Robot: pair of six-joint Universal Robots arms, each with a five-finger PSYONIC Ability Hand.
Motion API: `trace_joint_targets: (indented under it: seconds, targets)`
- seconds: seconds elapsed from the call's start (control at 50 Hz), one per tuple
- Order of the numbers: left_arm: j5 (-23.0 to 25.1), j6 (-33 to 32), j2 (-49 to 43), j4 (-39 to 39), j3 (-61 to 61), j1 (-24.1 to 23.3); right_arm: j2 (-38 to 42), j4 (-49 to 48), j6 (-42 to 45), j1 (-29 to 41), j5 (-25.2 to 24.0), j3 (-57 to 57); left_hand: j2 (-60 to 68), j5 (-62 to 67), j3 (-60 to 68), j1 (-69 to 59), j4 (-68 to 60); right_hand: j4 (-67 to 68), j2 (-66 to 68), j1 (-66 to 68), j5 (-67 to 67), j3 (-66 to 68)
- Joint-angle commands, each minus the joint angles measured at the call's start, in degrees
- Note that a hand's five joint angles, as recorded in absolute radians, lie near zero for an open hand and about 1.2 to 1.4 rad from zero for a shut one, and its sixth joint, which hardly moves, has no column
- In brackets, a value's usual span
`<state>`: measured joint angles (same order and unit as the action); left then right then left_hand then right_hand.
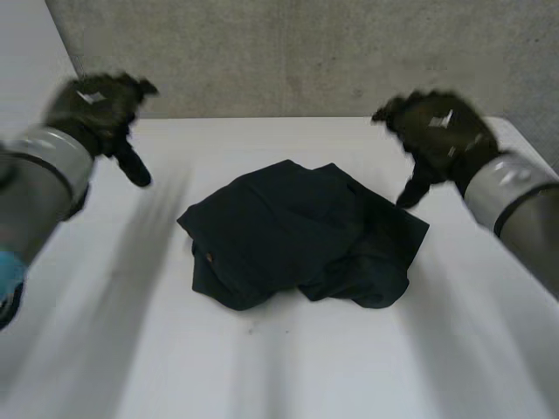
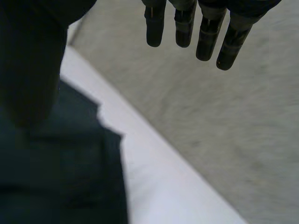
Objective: Fold the shorts.
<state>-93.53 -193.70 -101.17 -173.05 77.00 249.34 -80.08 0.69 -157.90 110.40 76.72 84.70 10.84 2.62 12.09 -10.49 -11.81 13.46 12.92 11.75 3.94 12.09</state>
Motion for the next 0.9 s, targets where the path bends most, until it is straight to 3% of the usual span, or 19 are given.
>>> trace_joint_targets:
  seconds: [0.02,0.1,0.28,0.36,0.38,0.44,0.58,0.68,0.74,0.9]
  targets:
    - [10.4,-8.6,-15.0,-0.6,-2.2,2.9,1.9,-4.6,2.5,-5.6,-8.4,11.0,-0.1,-1.9,-1.4,-0.2,1.1,-3.5,-2.9,-1.8,-3.9,-2.1]
    - [13.3,-9.2,-20.7,-0.9,-4.0,5.4,3.8,-7.1,1.3,-7.4,-8.4,14.9,0.1,-1.7,-1.2,-0.4,0.9,-3.5,-2.9,-1.8,-3.9,-2.1]
    - [14.3,-9.1,-27.6,-0.7,-5.9,4.5,4.6,-12.5,1.3,-7.0,-8.3,18.4,4.6,2.8,3.3,-4.9,-3.6,-3.5,-2.9,-1.8,-3.9,-2.1]
    - [14.7,-8.7,-27.8,-1.1,-6.3,3.4,6.2,-14.0,2.0,-6.8,-7.9,19.0,24.5,22.8,23.3,-24.9,-23.6,-3.5,-2.9,-1.8,-3.9,-2.1]
    - [14.6,-8.4,-27.9,-1.2,-6.7,3.3,6.4,-14.1,2.0,-6.8,-7.7,19.1,42.6,40.8,41.3,-42.9,-41.6,-3.5,-2.9,-1.8,-3.9,-2.1]
    - [14.4,-6.5,-27.9,-1.7,-7.6,3.3,6.7,-14.8,2.1,-6.8,-7.1,19.4,69.1,67.3,67.8,-69.4,-68.1,-3.5,-2.9,-1.8,-3.9,-2.1]
    - [12.2,0.2,-24.9,-3.9,-8.9,6.4,6.8,-14.8,3.6,-6.9,-6.4,19.5,69.2,67.4,67.9,-69.5,-68.2,-3.5,-2.9,-1.8,-3.9,-2.1]
    - [1.0,0.1,-15.4,-12.4,-9.0,12.7,6.6,-14.8,3.8,-6.8,-6.3,19.6,69.2,67.4,67.9,-69.5,-68.2,-3.5,-2.9,-1.8,-3.9,-2.1]
    - [-3.3,-0.8,-11.2,-19.2,-10.5,14.8,6.6,-14.8,3.8,-6.8,-6.3,19.8,69.2,67.4,67.9,-69.5,-68.2,-3.5,-2.9,-1.8,-3.9,-2.1]
    - [-3.0,-1.8,-8.2,-22.9,-17.0,12.2,6.7,-14.8,3.9,-6.8,-6.3,20.1,69.2,67.4,67.9,-69.5,-68.2,-3.5,-2.9,-1.8,-3.9,-2.1]
